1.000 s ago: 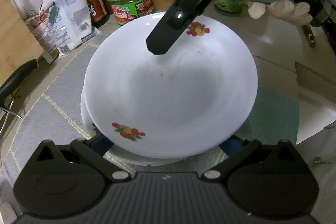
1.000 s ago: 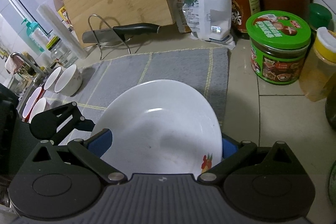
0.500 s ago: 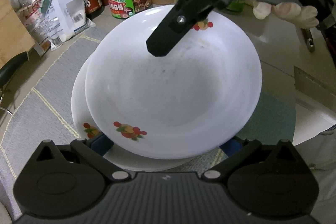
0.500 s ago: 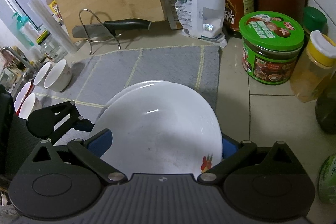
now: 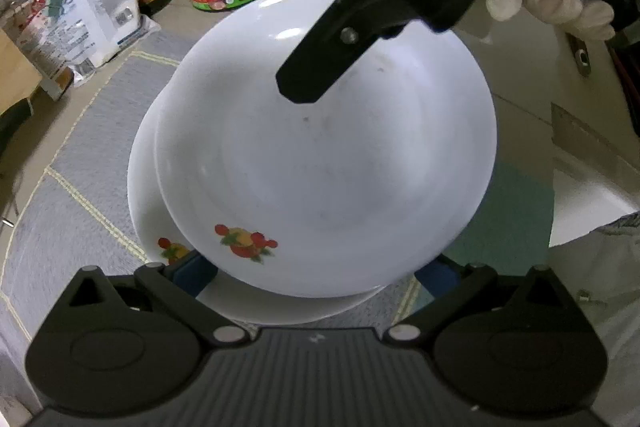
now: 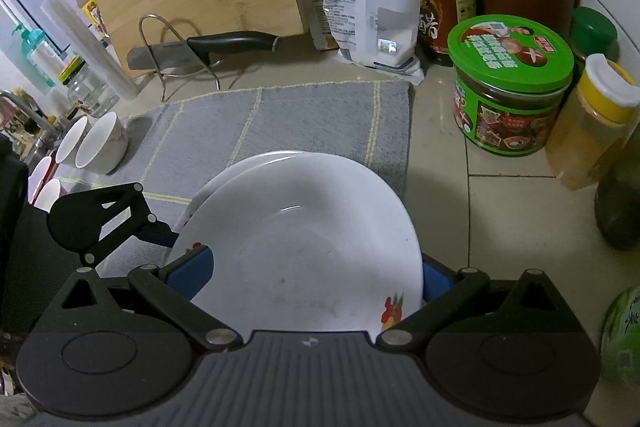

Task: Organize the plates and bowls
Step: 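Lower the oval dish onto the stacked plates with the right tool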

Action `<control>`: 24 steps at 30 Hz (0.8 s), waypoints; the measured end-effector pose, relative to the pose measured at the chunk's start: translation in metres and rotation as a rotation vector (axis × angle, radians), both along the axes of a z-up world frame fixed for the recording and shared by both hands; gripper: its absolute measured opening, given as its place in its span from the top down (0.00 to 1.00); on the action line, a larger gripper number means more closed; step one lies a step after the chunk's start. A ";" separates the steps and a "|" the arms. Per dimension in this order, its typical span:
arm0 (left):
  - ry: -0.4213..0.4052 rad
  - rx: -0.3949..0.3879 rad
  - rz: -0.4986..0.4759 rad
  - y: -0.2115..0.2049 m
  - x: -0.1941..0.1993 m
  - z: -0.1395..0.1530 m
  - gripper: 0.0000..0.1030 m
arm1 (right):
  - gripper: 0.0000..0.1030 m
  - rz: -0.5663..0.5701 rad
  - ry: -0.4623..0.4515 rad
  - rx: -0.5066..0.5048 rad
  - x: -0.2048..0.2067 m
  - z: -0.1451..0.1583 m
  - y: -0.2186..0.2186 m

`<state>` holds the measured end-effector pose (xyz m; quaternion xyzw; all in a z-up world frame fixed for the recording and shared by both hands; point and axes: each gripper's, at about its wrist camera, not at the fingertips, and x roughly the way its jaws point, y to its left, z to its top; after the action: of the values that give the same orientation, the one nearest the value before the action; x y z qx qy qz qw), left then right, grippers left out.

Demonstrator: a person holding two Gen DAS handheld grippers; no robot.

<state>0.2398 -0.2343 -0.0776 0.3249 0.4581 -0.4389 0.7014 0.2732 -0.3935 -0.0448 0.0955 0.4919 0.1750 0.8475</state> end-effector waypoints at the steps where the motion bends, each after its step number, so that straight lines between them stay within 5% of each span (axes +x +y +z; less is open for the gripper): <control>1: 0.004 0.006 -0.005 -0.001 0.001 0.000 0.01 | 0.00 -0.003 0.000 0.003 0.001 0.001 0.000; 24: -0.037 -0.032 0.017 0.006 -0.009 0.001 0.01 | 0.00 0.009 -0.016 -0.025 -0.007 0.006 0.001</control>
<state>0.2313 -0.2286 -0.0767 0.3178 0.4409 -0.4341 0.7184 0.2667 -0.3924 -0.0389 0.0814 0.4875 0.1732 0.8519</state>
